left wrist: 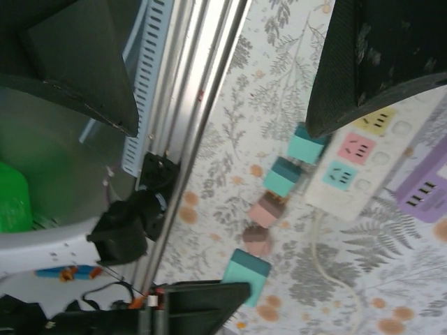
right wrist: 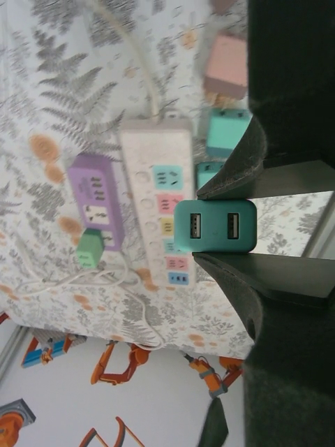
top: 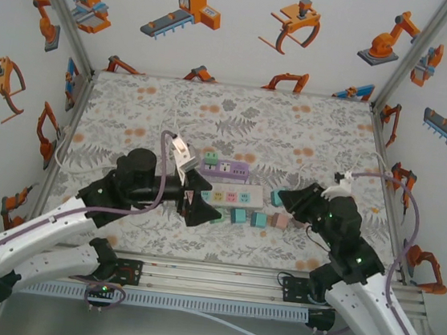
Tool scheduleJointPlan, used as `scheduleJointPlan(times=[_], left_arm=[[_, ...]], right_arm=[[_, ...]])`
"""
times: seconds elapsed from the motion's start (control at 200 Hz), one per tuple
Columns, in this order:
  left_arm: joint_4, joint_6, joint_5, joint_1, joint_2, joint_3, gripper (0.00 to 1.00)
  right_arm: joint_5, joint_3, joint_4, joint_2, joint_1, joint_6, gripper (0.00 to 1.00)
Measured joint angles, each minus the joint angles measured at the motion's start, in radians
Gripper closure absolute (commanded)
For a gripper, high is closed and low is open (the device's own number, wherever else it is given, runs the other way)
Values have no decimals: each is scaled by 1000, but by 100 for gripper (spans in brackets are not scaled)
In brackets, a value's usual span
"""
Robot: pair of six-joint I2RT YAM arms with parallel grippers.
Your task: Pull the plug off the socket
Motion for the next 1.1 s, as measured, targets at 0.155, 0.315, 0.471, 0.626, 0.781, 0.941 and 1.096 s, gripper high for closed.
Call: scheduleJointPlan(times=[0.155, 0.315, 0.471, 0.626, 0.781, 0.941, 1.096], left_arm=[[-79, 17, -20, -97, -52, -13, 1], [-140, 21, -68, -136, -54, -45, 1], [-166, 20, -97, -141, -35, -60, 1], [-166, 20, -122, -142, -30, -64, 1], [-166, 20, -150, -142, -30, -68, 1], [-166, 20, -169, -142, -27, -68, 1], [-166, 20, -171, -142, -12, -69, 1]], right_arm=[[11, -92, -137, -103, 0, 76, 97], [11, -188, -196, -112, 0, 151, 95], [9, -246, -188, -79, 0, 192, 88], [8, -285, -158, -49, 0, 207, 80], [11, -303, -143, -51, 0, 210, 71], [11, -314, -139, -75, 0, 206, 62], [19, -317, -147, -105, 0, 190, 59]])
